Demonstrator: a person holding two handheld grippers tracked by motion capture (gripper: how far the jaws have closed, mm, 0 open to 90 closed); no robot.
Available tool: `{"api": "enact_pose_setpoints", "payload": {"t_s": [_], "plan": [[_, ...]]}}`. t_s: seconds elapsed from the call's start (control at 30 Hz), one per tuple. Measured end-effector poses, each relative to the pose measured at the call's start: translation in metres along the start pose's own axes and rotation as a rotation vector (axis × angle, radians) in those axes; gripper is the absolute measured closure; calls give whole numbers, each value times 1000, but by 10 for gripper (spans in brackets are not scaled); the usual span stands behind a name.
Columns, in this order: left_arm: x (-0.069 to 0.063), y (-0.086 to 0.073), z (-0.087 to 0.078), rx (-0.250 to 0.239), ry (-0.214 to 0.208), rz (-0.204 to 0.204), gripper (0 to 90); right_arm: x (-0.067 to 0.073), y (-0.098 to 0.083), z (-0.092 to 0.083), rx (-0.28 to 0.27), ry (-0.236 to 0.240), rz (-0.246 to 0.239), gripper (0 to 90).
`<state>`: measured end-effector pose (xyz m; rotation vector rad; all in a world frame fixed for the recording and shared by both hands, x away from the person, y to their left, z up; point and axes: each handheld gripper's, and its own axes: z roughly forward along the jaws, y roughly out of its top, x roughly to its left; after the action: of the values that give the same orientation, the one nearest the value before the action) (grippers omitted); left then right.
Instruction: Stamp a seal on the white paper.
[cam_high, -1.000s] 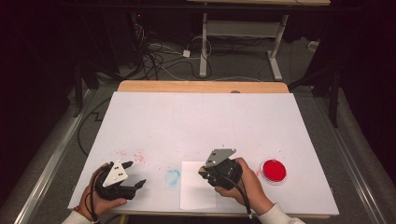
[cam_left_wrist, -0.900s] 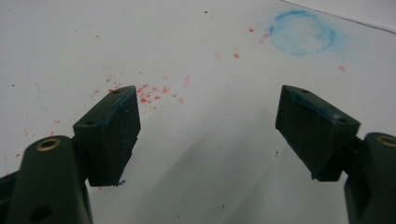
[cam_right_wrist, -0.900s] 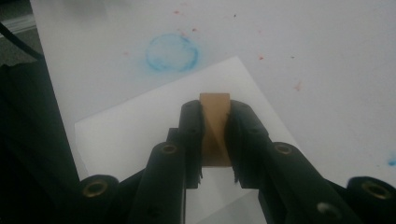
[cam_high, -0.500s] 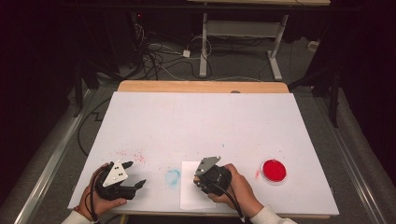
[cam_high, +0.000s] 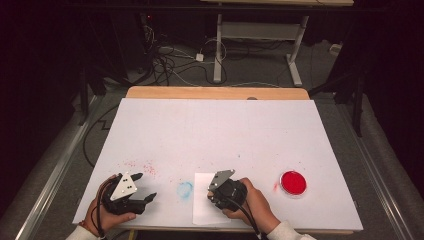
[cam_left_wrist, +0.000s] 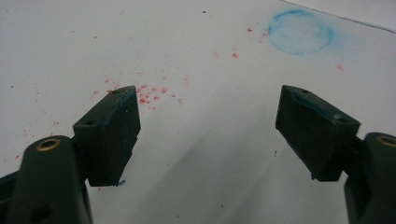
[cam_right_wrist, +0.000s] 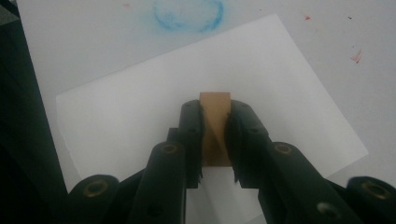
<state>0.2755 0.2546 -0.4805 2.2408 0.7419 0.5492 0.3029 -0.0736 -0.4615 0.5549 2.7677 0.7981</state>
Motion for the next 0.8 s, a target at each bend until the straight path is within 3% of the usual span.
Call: {"api": "enact_pose_setpoints", "payload": {"t_s": [0.8], "plan": [[-2,1,2,8,-6,11,213,1,-1,1,1,-2,1,765]]}}
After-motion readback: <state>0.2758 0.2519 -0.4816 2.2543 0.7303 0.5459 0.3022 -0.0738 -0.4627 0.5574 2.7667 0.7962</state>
